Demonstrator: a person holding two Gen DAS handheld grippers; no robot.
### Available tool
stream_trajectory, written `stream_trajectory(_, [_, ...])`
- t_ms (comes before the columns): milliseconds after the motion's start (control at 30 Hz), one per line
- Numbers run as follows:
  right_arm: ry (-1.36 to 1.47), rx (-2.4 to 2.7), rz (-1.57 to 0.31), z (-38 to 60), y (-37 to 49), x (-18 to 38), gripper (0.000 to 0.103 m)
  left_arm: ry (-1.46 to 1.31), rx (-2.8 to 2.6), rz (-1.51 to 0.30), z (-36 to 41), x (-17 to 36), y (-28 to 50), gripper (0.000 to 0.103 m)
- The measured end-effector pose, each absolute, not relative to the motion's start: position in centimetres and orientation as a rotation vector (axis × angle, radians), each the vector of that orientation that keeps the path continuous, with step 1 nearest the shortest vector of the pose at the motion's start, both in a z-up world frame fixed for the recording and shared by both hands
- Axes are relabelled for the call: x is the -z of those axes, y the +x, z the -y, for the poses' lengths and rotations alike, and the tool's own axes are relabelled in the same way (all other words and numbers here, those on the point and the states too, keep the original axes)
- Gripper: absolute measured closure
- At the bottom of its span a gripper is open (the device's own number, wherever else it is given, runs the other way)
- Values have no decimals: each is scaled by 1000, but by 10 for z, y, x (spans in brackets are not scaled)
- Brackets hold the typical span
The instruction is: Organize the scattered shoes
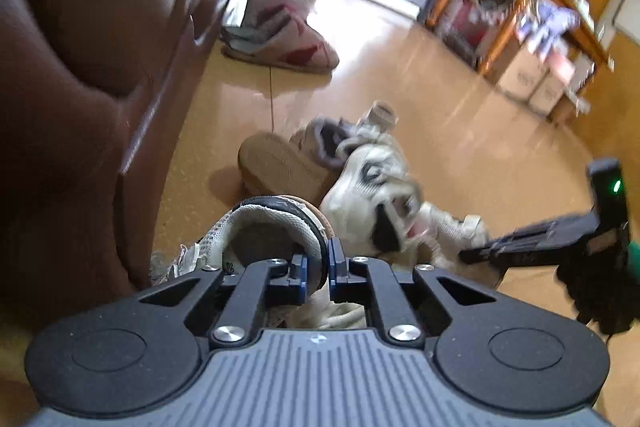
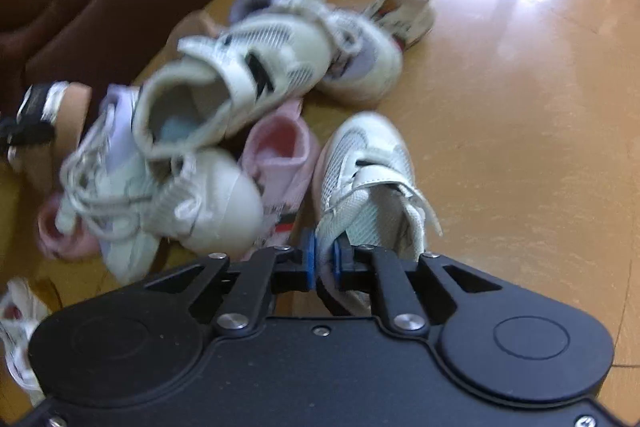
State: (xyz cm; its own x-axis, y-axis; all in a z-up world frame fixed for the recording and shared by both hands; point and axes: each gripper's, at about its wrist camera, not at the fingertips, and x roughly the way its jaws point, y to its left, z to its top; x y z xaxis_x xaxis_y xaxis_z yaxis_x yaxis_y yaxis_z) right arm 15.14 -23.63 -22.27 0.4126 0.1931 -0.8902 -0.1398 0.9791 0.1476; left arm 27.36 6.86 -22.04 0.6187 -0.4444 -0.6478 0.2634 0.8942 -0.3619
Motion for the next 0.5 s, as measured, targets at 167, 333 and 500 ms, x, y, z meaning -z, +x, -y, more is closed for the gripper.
stream_trajectory(167, [96,-201,-1093,244,133,196,95,-483,395,-788,-79,186,261,95])
stream_trajectory(333, [112,-219,-1056,247,107,161,95,-571,401,-804,-68,157,237,95])
stream_trajectory(500, [110,-246,-1031,241,73,136,95,-608,384,-856,-48,150,203,95])
